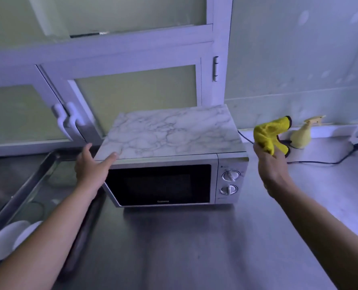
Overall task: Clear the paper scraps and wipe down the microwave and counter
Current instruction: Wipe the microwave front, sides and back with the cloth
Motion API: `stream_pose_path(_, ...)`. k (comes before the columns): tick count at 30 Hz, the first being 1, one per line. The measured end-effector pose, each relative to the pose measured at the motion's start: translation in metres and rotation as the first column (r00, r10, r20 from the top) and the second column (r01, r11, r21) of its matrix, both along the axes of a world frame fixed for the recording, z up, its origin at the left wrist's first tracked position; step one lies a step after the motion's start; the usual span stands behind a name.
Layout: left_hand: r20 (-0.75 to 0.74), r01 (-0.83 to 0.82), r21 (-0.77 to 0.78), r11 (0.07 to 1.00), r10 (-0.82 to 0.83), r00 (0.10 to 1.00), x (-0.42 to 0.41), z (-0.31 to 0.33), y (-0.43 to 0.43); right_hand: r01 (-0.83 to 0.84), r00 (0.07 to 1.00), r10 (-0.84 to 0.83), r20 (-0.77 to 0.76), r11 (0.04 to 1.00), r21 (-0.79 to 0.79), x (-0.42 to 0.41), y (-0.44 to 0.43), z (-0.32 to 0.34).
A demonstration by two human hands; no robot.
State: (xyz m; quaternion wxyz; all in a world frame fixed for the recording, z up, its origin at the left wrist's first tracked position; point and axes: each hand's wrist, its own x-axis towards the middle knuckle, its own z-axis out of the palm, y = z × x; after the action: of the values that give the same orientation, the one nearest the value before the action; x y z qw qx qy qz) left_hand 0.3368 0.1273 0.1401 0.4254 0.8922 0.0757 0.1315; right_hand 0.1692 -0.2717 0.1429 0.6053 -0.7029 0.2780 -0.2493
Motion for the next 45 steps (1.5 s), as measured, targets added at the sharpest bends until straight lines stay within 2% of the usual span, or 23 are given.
stream_pose_path(2,-0.122,-0.058,-0.077,0.995,0.049,0.991,0.018,-0.005,0.006,-0.036,0.998,0.033,-0.050,0.997,-0.061,0.032,0.004,-0.019)
stream_pose_path(3,-0.172,-0.050,-0.152,0.987,0.023,0.985,0.024,-0.008,0.007,-0.031,0.995,0.021,-0.101,0.995,-0.096,0.046,0.007,-0.029)
stream_pose_path(5,-0.227,0.001,-0.308,0.951,-0.075,0.971,0.032,-0.014,0.009,0.082,0.976,-0.114,-0.188,0.982,-0.171,0.064,0.012,-0.041)
stream_pose_path(7,-0.206,0.021,-0.419,0.908,-0.117,0.972,0.036,-0.021,0.012,0.201,0.960,-0.232,-0.158,0.961,-0.190,0.070,0.013,-0.048)
stream_pose_path(9,-0.167,0.024,-0.461,0.887,-0.113,0.979,0.037,-0.028,0.015,0.233,0.965,-0.248,-0.088,0.960,-0.157,0.071,0.012,-0.053)
stream_pose_path(12,-0.111,0.014,-0.442,0.897,-0.071,0.991,0.036,-0.035,0.014,0.226,0.973,-0.230,-0.028,0.968,-0.111,0.067,0.011,-0.057)
stream_pose_path(16,-0.106,-0.012,-0.397,0.918,-0.033,0.994,0.029,-0.037,0.014,0.206,0.978,-0.208,-0.012,0.974,-0.099,0.066,0.006,-0.058)
stream_pose_path(22,-0.046,-0.095,-0.335,0.937,0.085,0.995,-0.030,-0.049,0.013,0.120,0.992,-0.124,0.021,0.983,0.136,0.064,-0.017,-0.058)
stream_pose_path(26,-0.002,-0.114,-0.383,0.917,0.123,0.992,-0.077,-0.061,0.015,-0.009,0.968,-0.070,0.239,0.949,0.316,0.068,-0.021,-0.057)
stream_pose_path(29,0.000,-0.102,-0.434,0.895,0.114,0.994,-0.090,-0.064,0.016,0.049,0.944,-0.171,0.282,0.919,0.391,0.072,-0.017,-0.056)
stream_pose_path(33,0.019,-0.084,-0.451,0.888,0.103,0.994,-0.089,-0.065,0.016,0.157,0.939,-0.264,0.221,0.899,0.410,0.076,-0.013,-0.057)
stream_pose_path(36,0.027,-0.064,-0.459,0.886,0.085,0.996,-0.087,-0.066,0.022,0.181,0.924,-0.304,0.233,0.883,0.433,0.071,-0.007,-0.057)
stream_pose_path(41,0.031,0.023,-0.503,0.864,-0.008,0.999,-0.069,-0.067,0.043,0.245,0.877,-0.392,0.276,0.861,0.445,0.041,0.022,-0.059)
stream_pose_path(45,0.034,0.111,-0.506,0.856,-0.109,0.993,-0.051,-0.069,0.064,0.389,0.836,-0.503,0.218,0.825,0.411,0.006,0.053,-0.058)
